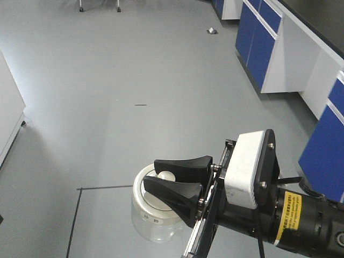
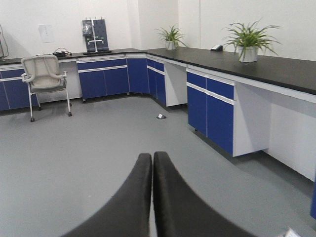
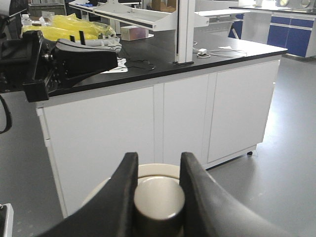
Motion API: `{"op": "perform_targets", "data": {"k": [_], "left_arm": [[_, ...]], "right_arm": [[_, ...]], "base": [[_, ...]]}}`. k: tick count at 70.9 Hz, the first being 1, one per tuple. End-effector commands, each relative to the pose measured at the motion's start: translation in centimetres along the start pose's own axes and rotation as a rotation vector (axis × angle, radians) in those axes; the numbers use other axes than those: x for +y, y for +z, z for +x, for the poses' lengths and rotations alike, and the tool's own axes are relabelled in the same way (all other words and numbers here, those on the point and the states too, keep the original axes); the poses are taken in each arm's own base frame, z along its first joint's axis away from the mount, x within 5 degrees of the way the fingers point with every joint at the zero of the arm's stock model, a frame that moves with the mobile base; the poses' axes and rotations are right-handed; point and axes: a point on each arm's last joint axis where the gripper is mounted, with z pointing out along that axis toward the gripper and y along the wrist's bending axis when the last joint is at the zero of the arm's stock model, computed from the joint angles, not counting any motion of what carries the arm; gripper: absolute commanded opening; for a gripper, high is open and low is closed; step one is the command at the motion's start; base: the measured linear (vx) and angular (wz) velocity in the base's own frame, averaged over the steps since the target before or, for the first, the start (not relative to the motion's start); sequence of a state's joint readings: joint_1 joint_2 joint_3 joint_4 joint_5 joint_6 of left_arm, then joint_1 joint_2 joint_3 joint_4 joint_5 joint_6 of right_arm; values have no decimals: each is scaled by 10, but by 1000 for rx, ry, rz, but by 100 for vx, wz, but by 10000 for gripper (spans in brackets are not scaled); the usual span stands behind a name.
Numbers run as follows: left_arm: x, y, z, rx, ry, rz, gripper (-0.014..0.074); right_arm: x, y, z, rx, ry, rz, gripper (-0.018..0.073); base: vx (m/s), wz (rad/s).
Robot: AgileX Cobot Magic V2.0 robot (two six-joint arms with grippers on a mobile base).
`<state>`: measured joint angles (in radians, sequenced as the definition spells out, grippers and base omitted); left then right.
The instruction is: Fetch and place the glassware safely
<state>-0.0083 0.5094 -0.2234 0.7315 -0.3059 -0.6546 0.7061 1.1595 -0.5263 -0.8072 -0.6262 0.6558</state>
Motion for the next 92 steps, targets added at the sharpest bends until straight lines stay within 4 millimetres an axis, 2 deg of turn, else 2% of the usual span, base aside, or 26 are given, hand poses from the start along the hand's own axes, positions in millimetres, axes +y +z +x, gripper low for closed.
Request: {"op": "perform_targets", "data": {"k": [1,41,92], "left_arm": [[-3,1,-13,-71,-23,35,-7],[-3,1,-13,-71,-23,35,-7],[-3,1,-13,-71,-23,35,-7]], "right_arm": [[3,-3,-23,-135,-5,-36,-3],[3,-3,-23,-135,-5,-36,-3],[3,-3,-23,-135,-5,-35,-3]], "base": [[50,14],[54,10],[60,-4]]}}
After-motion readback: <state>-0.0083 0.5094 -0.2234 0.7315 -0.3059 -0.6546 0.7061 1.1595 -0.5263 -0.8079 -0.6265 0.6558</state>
